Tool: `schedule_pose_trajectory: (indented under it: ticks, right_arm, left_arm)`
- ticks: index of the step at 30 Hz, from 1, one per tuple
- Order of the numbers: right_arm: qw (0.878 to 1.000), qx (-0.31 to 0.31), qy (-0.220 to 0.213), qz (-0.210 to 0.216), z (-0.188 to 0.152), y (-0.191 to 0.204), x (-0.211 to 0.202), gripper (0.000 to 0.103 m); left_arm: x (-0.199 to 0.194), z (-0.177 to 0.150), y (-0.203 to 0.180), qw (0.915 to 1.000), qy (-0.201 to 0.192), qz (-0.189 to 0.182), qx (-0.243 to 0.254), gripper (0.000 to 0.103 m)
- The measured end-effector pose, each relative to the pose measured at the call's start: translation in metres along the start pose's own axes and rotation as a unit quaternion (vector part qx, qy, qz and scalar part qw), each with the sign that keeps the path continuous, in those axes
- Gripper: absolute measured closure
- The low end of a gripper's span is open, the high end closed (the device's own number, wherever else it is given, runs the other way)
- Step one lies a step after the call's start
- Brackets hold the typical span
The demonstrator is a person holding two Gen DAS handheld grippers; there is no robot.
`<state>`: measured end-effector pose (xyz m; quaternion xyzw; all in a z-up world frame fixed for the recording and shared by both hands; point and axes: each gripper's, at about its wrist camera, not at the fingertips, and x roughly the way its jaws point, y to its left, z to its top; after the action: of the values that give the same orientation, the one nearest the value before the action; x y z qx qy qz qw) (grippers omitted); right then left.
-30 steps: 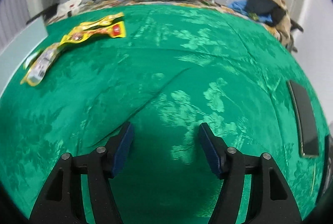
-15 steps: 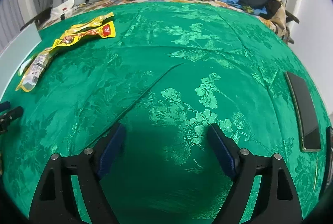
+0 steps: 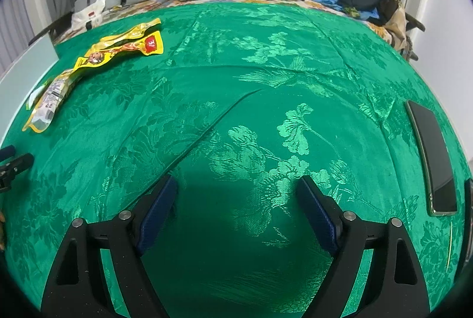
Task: Organize snacks
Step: 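Grasp the clear yellow-bordered peanut bag with the left tool, then lift the peanut bag off the table with the left tool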
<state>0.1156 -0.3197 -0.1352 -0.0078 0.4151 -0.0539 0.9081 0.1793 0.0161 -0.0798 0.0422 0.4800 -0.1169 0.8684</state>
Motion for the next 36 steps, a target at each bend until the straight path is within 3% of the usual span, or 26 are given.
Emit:
schedule_pose_trajectory:
  ticks: [3, 4, 10, 13, 14, 15, 16, 18, 25, 28, 32, 36]
  right_arm:
    - [1.0, 0.0, 0.0, 0.0, 0.0, 0.0, 0.0, 0.016]
    - [1.0, 0.0, 0.0, 0.0, 0.0, 0.0, 0.0, 0.016]
    - [1.0, 0.0, 0.0, -0.001, 0.0, 0.0, 0.0, 0.016]
    - [1.0, 0.0, 0.0, -0.001, 0.0, 0.0, 0.0, 0.016]
    - [1.0, 0.0, 0.0, -0.001, 0.0, 0.0, 0.0, 0.016]
    - [1.0, 0.0, 0.0, -0.001, 0.0, 0.0, 0.0, 0.016]
    - [1.0, 0.0, 0.0, -0.001, 0.0, 0.0, 0.0, 0.016]
    - [1.0, 0.0, 0.0, -0.001, 0.0, 0.0, 0.0, 0.016]
    - [1.0, 0.0, 0.0, -0.001, 0.0, 0.0, 0.0, 0.016]
    - [1.0, 0.0, 0.0, -0.001, 0.0, 0.001, 0.0, 0.016]
    - [1.0, 0.0, 0.0, -0.001, 0.0, 0.001, 0.0, 0.016]
    - [1.0, 0.0, 0.001, -0.001, 0.0, 0.001, 0.0, 0.016]
  left_arm:
    - [-0.016, 0.027, 0.004, 0.9982, -0.024, -0.055, -0.009, 0.001]
    - [-0.018, 0.038, 0.002, 0.9979, -0.028, -0.058, -0.004, 0.001]
    - [0.022, 0.108, -0.015, 0.9985, 0.011, -0.053, 0.006, 0.0]
    - [0.057, 0.121, -0.021, 0.9988, 0.046, -0.017, 0.003, 0.001]
    - [0.064, 0.12, -0.022, 0.9984, 0.056, -0.01, 0.002, 0.002]
    - [0.069, 0.118, -0.021, 0.9982, 0.06, -0.006, 0.002, 0.015]
    - [0.069, 0.114, -0.022, 0.9986, 0.053, 0.001, 0.005, 0.021]
    - [0.055, 0.104, -0.023, 0.9996, 0.018, 0.017, 0.015, 0.043]
    - [0.01, 0.035, -0.016, 0.9994, 0.025, 0.022, 0.008, 0.043]
    - [-0.003, 0.011, -0.018, 0.999, 0.017, 0.04, 0.012, 0.037]
    - [-0.003, 0.001, -0.015, 0.999, 0.01, 0.043, 0.011, 0.025]
    - [0.0, 0.0, -0.013, 0.9991, 0.006, 0.042, 0.001, 0.022]
